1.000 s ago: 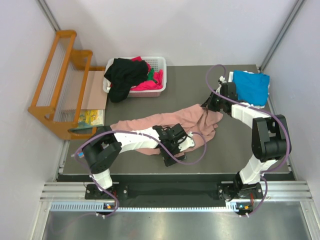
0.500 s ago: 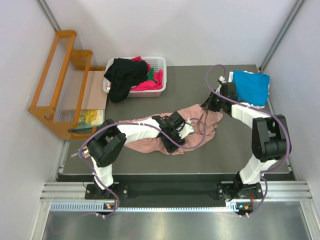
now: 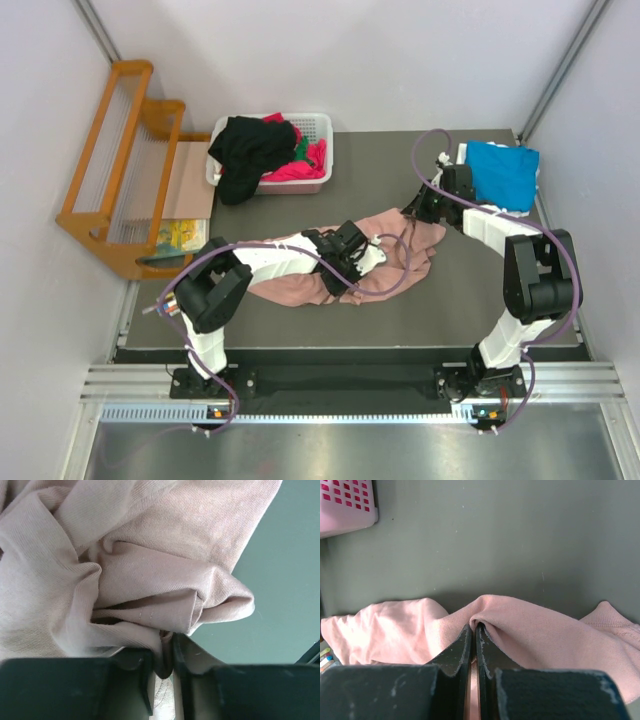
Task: Fold and stack the t-shirts
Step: Flatten the tshirt out
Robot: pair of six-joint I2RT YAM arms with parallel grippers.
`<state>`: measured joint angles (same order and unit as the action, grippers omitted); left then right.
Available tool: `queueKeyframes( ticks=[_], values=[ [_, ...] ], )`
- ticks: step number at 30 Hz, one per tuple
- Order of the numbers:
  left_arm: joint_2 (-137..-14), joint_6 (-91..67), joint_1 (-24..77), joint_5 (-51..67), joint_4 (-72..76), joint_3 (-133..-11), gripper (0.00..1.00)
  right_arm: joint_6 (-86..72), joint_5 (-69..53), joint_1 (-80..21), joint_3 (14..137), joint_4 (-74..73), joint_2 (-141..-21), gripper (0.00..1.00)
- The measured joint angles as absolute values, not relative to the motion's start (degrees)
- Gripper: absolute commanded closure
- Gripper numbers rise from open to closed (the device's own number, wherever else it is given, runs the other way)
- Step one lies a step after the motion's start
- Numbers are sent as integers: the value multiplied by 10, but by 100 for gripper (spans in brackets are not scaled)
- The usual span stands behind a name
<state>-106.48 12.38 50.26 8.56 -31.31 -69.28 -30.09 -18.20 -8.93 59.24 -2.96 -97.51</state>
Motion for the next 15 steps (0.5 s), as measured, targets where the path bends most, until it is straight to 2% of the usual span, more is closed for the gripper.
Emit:
queueKeyframes(
  ticks=[2,8,15],
  values=[
    [-1065,125,501,88,-315,-693,100,-301,-182,-89,592,-30,-975,100],
    [-1065,135,484,89,-355,-718,100,-301,-184,-89,592,-30,-975,100],
    [-1029,144,405,78,-442,-843,100,-301,-189,-89,593,-30,-975,100]
  ],
)
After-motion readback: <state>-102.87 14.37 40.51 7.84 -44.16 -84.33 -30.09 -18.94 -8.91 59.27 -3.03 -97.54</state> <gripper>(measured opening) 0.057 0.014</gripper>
